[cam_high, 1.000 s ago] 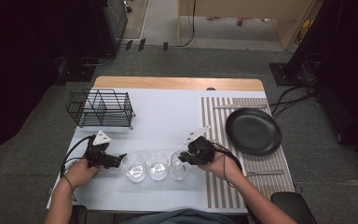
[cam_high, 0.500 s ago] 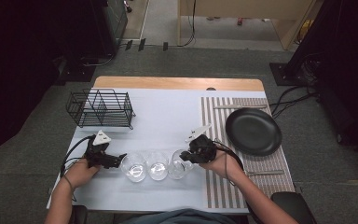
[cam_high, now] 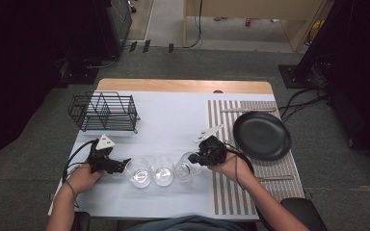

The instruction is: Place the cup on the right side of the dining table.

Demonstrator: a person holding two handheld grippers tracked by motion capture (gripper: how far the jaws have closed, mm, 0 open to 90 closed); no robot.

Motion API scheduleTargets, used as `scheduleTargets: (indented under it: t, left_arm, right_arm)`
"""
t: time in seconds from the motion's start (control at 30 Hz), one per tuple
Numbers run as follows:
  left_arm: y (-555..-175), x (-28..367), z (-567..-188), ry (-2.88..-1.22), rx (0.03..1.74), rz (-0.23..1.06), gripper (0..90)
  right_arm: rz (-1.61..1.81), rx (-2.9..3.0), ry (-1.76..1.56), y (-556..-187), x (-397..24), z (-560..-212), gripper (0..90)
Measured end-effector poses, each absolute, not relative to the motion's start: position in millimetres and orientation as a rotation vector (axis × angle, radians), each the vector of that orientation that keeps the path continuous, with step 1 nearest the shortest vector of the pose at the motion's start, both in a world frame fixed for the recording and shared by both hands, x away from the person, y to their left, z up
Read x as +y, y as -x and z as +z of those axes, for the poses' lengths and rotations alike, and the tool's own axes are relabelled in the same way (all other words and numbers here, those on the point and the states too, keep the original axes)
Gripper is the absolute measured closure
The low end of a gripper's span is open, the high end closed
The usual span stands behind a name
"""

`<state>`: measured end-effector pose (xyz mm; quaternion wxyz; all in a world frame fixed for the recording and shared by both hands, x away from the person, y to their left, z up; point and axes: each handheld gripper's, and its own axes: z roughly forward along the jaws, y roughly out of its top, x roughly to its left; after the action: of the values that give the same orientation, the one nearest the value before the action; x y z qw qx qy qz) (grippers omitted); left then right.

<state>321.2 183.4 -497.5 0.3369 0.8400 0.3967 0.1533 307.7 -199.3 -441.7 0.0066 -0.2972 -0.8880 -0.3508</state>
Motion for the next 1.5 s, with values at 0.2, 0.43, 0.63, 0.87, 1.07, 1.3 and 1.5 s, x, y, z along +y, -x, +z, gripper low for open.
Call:
scheduleTargets:
  t: [0.2,0.43,0.63,0.87,1.07,1.3,1.5]
  left_arm:
    - [-321.2,183.3,-497.6,-2.187,1.036,0.4,0.0]
    - [-321.2,183.3,-497.6,-2.187,1.036,0.399,0.0]
    - [-321.2,183.3,-497.5,-2.189,1.035,0.4,0.0]
    - [-321.2,183.3,-497.6,-2.187,1.036,0.399,0.0]
    - [-321.2,183.3,-497.6,-2.187,1.036,0.399,0.0]
    - [-321.2,183.4,-497.5,-2.189,1.035,0.4,0.0]
    - [-321.2,183.4,-497.5,-2.19,1.034,0.4,0.0]
  right_arm:
    - [-1.115,-2.77,0.932,-308.5,-202.3,-438.1,83.9]
    - [-1.147,-2.748,0.961,-311.3,-207.4,-434.6,84.4]
    - [-1.153,-2.753,0.977,-312.6,-211.2,-432.1,84.6]
    - [-1.157,-2.751,0.998,-315.2,-215.9,-430.5,84.8]
    - [-1.154,-2.746,1.008,-318.3,-219.5,-430.8,84.8]
    - [-1.159,-2.73,1.038,-320.9,-222.3,-430.6,84.8]
    - [-1.161,-2.715,1.064,-322.3,-223.1,-432.0,84.8]
